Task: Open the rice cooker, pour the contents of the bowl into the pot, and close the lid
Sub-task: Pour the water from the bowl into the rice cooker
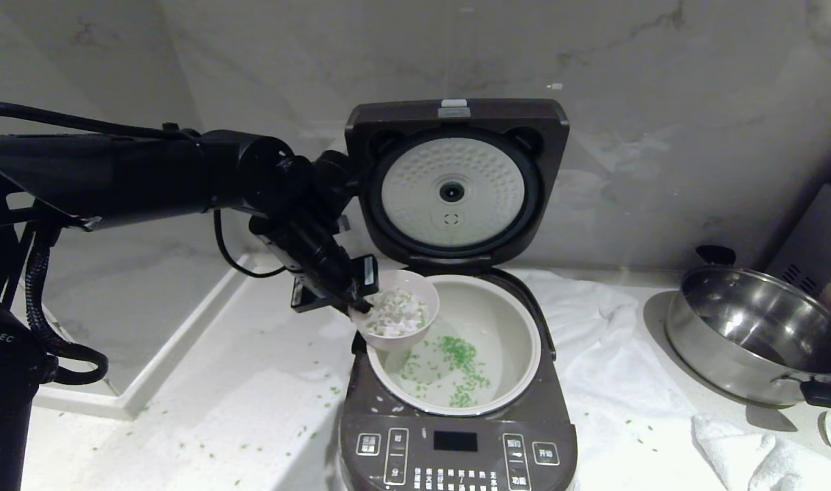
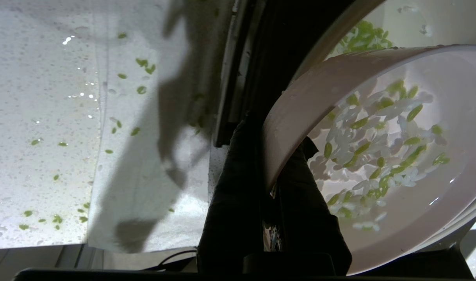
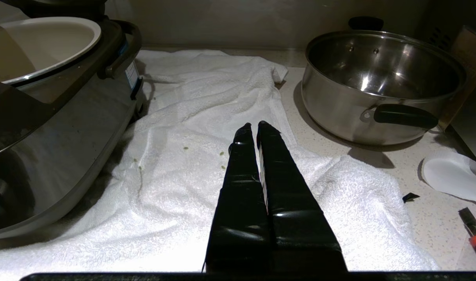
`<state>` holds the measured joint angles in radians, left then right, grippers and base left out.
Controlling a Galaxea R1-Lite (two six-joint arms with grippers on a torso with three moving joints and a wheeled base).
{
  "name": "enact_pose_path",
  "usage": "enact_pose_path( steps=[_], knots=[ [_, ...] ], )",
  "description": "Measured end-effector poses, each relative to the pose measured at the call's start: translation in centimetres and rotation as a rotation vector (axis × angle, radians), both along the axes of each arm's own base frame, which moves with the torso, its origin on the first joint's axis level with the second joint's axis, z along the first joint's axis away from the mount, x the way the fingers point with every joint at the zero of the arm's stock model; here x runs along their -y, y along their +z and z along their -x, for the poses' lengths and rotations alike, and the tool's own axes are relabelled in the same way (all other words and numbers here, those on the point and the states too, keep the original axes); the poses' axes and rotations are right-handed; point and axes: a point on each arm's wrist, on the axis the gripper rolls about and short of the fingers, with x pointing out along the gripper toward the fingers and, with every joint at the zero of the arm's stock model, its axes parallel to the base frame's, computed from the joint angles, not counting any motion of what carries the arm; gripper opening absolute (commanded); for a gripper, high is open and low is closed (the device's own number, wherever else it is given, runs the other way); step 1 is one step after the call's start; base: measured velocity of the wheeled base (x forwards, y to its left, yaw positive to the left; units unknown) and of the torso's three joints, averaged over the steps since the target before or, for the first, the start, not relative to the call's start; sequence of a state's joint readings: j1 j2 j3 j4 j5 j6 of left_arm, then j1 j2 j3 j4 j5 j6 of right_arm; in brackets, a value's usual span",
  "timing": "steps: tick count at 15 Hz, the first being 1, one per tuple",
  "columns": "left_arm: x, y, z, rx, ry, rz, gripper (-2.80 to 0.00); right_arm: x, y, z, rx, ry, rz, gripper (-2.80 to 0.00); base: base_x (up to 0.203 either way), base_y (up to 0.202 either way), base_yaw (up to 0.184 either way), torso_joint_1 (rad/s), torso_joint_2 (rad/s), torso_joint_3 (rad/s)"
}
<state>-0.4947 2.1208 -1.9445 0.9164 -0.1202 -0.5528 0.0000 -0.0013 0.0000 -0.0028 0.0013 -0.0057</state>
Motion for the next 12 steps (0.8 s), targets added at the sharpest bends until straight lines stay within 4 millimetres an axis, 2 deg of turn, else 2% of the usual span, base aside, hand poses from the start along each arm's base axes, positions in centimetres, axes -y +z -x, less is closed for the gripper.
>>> enact_pose_path(
  steps=[8, 12],
  knots=[
    [2.9, -0.4, 0.6, 0.028, -0.057, 0.016, -2.8, 0.0, 0.0, 0.0, 0.0, 0.0, 0.0, -2.8, 0.0, 0.0, 0.0, 0.0, 0.0, 0.0],
    [4.1, -1.3, 0.7, 0.01, -0.077, 0.012, -2.8, 0.0, 0.0, 0.0, 0.0, 0.0, 0.0, -2.8, 0.0, 0.0, 0.0, 0.0, 0.0, 0.0]
  ],
)
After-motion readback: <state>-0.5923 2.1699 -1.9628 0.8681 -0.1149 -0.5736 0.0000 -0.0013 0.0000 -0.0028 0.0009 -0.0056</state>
